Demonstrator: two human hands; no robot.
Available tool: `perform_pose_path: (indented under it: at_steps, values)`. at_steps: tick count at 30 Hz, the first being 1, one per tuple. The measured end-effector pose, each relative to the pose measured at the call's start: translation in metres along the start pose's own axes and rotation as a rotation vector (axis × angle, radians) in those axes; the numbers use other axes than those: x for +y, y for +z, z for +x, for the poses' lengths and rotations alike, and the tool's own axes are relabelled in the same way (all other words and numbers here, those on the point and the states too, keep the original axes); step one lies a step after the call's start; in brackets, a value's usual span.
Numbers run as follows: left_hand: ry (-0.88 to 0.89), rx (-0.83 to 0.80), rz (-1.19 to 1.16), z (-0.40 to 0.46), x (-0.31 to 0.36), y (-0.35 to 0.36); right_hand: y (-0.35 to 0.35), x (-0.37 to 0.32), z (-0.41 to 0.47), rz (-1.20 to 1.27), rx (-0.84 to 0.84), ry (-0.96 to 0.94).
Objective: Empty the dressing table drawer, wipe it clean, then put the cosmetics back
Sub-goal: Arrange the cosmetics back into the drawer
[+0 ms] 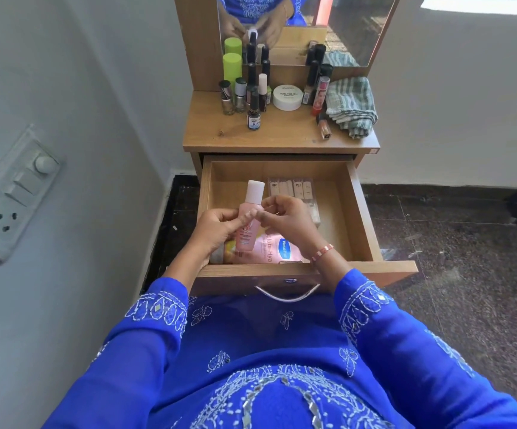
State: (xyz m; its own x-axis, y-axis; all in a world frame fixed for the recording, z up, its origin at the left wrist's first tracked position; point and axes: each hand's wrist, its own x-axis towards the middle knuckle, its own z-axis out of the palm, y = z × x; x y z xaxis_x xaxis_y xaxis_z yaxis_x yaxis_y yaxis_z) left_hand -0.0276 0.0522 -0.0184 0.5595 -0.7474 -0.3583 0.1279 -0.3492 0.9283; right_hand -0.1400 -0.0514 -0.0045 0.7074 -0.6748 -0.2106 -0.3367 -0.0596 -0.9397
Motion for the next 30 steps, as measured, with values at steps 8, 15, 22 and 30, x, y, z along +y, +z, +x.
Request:
perform_pose_path:
  at_steps: [8,15,22,30]
  values:
    - [0.037,-0.071,0.148,0.001,-0.001,0.001,-0.009,0.004,0.002,0.094,-0.055,0.069]
    - [0.005,-0.096,0.384,0.006,-0.009,0.004,-0.050,-0.005,0.016,-0.008,0.062,0.028]
    - [-0.003,-0.176,0.868,0.008,-0.011,0.009,-0.083,0.010,0.022,-0.828,-0.313,0.037]
    - [0.009,-0.184,0.866,0.007,-0.011,0.007,-0.075,0.031,0.021,-0.934,-0.539,0.226]
